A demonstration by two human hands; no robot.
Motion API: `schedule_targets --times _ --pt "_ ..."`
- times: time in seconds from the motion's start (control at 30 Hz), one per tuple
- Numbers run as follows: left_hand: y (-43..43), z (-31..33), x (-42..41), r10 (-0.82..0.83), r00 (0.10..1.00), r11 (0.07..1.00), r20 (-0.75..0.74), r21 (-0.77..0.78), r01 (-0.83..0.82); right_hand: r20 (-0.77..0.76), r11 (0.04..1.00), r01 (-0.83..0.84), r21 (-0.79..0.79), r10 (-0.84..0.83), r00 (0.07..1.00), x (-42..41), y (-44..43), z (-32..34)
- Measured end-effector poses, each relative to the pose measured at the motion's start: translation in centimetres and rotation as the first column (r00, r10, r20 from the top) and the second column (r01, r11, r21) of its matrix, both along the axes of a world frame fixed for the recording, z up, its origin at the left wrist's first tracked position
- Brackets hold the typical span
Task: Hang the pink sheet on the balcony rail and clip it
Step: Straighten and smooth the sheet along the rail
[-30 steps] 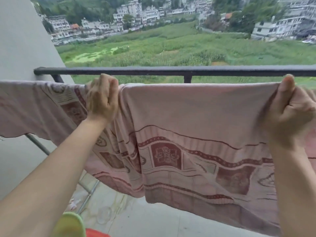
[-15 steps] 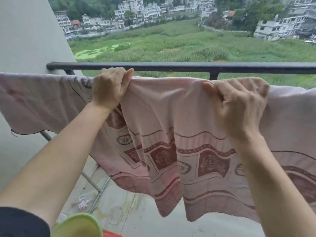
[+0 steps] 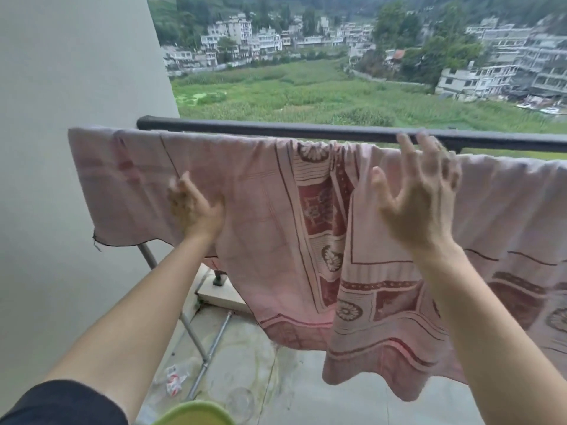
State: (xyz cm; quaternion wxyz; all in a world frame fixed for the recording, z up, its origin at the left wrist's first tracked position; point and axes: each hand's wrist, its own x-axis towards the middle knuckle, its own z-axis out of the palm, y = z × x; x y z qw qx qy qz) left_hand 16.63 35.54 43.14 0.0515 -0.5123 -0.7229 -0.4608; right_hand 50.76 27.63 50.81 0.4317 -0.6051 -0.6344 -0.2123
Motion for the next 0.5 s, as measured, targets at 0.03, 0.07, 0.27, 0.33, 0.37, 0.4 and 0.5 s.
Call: schedule_targets --times 0.03,0.07,0.27,0.33,0.37,0.4,0.5 --pt "0.0 -0.3 -1.8 0.072 0.981 0.993 0.182 -0.107 -0.053 0.065 0.998 -0.033 -0.048 0.036 0.997 -2.4 0.7 0.0" --pt "0.4 -0.8 -3.4 0.129 0.925 0.975 0.358 -0.216 -0.052 0.126 0.994 -0.052 -0.092 0.064 0.990 -4.7 1.3 -0.1" --pt "-0.8 -1.5 -4.0 -0.275 0.401 0.754 0.874 -0.063 0.654 0.289 0.980 -0.005 -0.198 0.063 0.955 -14.5 5.1 -0.6" --pt "-1.0 -2.1 -3.7 -0.354 0.388 0.727 0.851 -0.011 0.687 0.266 0.978 0.029 -0.205 0.027 0.964 -16.5 6.4 -0.4" --pt "-1.1 -1.9 -3.7 -0.342 0.421 0.771 0.840 -0.005 0.637 0.244 0.979 0.039 -0.198 0.010 0.970 -17.1 7.0 -0.3" --pt "-1.0 -1.7 -4.3 -0.297 0.482 0.843 0.824 -0.010 0.537 0.231 0.982 0.043 -0.184 0.001 0.973 -17.6 7.6 -0.3" --pt "-0.4 1.5 -8.1 -0.256 0.703 0.957 0.663 0.071 0.282 0.220 0.996 0.034 -0.087 -0.014 0.975 -17.9 8.6 -0.9"
